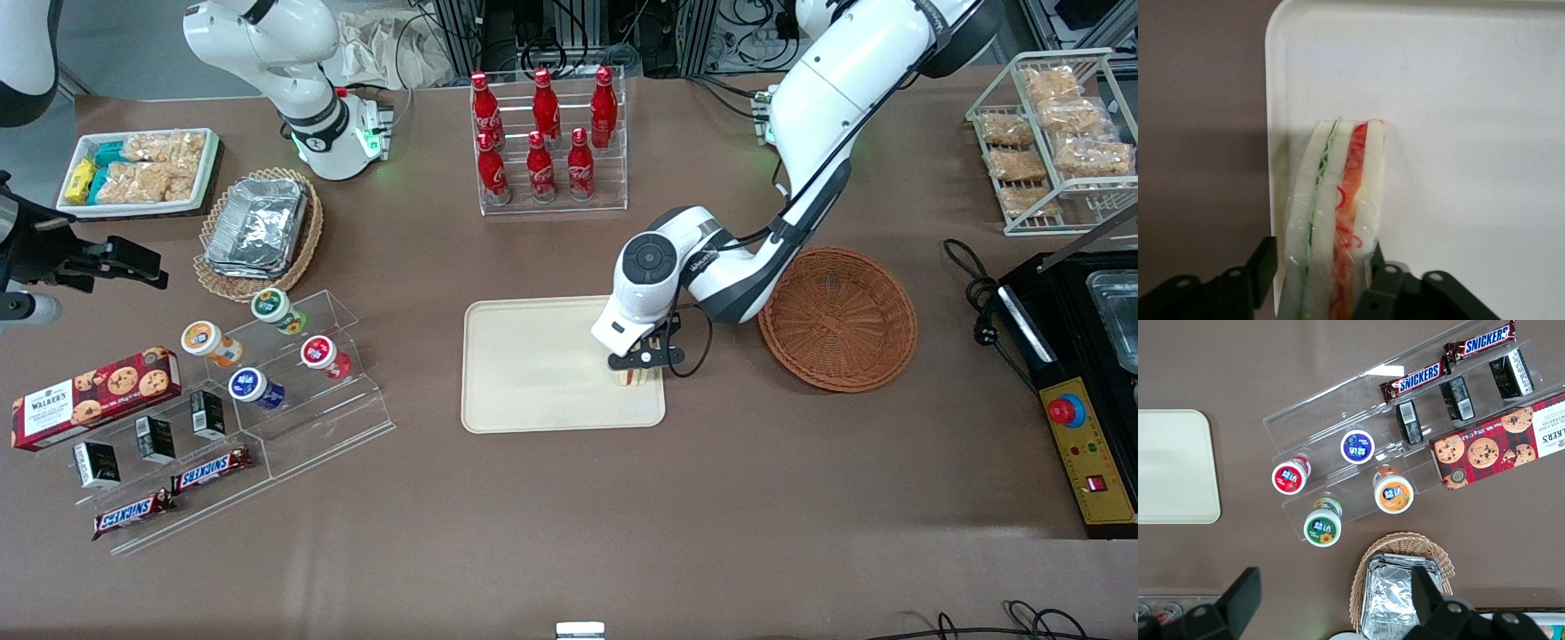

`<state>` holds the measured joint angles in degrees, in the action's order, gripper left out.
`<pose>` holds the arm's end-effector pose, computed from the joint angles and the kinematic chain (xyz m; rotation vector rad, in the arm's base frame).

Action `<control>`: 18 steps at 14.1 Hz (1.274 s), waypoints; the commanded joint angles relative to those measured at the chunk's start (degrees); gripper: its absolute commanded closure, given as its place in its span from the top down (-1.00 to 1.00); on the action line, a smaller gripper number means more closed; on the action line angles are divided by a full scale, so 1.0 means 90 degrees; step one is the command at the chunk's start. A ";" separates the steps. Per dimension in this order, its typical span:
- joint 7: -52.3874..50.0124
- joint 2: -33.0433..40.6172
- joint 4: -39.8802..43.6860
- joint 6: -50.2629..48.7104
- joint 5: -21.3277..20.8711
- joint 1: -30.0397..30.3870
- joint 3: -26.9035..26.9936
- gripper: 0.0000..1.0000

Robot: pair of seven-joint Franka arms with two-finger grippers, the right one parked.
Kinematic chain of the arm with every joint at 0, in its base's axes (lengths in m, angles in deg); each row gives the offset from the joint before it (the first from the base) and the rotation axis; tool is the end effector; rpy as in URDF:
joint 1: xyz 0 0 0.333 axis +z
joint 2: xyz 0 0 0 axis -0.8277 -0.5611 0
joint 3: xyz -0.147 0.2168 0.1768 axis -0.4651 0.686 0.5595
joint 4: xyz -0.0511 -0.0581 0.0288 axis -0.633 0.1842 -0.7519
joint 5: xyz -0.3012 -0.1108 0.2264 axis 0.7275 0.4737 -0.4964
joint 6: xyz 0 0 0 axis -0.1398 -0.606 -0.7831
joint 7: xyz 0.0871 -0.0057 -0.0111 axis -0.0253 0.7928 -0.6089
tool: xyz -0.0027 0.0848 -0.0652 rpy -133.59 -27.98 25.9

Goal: Place sandwich from basket to tray
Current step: 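Open the left gripper to release the sandwich and raise away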

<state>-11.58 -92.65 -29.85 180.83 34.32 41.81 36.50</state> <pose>0.4983 -0.4167 0.2236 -3.1312 -0.1134 0.0585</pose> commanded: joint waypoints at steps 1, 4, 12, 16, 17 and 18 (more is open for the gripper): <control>-0.0190 0.0021 0.0176 -0.0008 -0.0073 -0.0011 -0.0012 1.00; -0.0200 0.0264 0.0401 -0.0318 -0.0054 -0.0030 -0.0012 1.00; 0.0004 0.1952 0.1904 -0.2935 0.0901 0.0689 -0.0032 1.00; 0.1788 0.3066 0.1973 -0.3979 0.1674 0.1279 0.0540 1.00; 0.2285 0.3281 0.2003 -0.4147 0.1888 0.1259 0.0960 1.00; 0.2832 0.3486 0.1993 -0.4245 0.2073 0.1259 0.1303 1.00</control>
<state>5.81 -64.77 -10.92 144.52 49.47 53.20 43.09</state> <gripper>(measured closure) 0.000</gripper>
